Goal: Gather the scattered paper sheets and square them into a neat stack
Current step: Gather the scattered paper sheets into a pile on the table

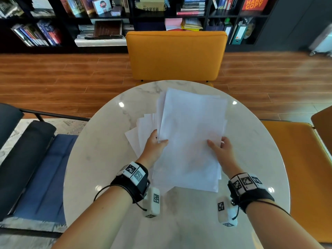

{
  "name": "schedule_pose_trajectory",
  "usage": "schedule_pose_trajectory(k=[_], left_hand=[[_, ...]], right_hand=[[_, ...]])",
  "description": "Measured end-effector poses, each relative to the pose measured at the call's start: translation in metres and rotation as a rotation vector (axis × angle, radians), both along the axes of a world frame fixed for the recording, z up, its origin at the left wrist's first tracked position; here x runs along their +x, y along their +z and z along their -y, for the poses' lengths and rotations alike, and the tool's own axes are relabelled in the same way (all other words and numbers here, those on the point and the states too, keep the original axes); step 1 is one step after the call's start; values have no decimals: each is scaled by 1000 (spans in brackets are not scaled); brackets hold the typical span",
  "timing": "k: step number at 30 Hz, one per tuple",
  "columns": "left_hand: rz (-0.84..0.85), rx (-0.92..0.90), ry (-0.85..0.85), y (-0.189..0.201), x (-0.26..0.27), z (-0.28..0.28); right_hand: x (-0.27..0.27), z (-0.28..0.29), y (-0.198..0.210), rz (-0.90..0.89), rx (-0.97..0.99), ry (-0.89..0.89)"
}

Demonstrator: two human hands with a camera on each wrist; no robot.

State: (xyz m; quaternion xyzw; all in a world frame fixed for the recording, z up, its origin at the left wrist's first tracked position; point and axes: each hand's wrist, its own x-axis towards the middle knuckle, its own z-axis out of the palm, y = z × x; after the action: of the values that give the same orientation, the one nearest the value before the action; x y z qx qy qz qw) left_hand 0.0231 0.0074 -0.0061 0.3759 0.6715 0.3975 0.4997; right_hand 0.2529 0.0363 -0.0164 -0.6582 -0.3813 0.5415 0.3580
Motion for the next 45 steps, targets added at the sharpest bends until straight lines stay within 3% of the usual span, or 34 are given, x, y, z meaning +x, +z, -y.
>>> schedule_pose_trajectory(k=[5,9,14,22,26,34,39,45], left_hand=[[-11,-107,92,-9,-1,5],[-127,-178,257,-19,-18,9],[-262,-318,292,-26,-45,6],[-166,-314,195,-29,-49,-4],[-205,-322,154,-31,-42,-7],[-48,-254,242,-29,-42,-6],[-9,-251,254,-35,-52,0],[-143,-71,199,-34,-44,8]], right_hand=[[-8,-5,1,95,-56,76],[-8,-9,-4,244,-63,79],[4,-28,-48,455,-96,124],[-36,-26,-10,369,-150,177],[-51,-30,-5,339,-197,195],[-66,-34,-9,399,-213,305],[-69,-33,-6,337,-196,210],[-66,-32,-6,286,-207,239]])
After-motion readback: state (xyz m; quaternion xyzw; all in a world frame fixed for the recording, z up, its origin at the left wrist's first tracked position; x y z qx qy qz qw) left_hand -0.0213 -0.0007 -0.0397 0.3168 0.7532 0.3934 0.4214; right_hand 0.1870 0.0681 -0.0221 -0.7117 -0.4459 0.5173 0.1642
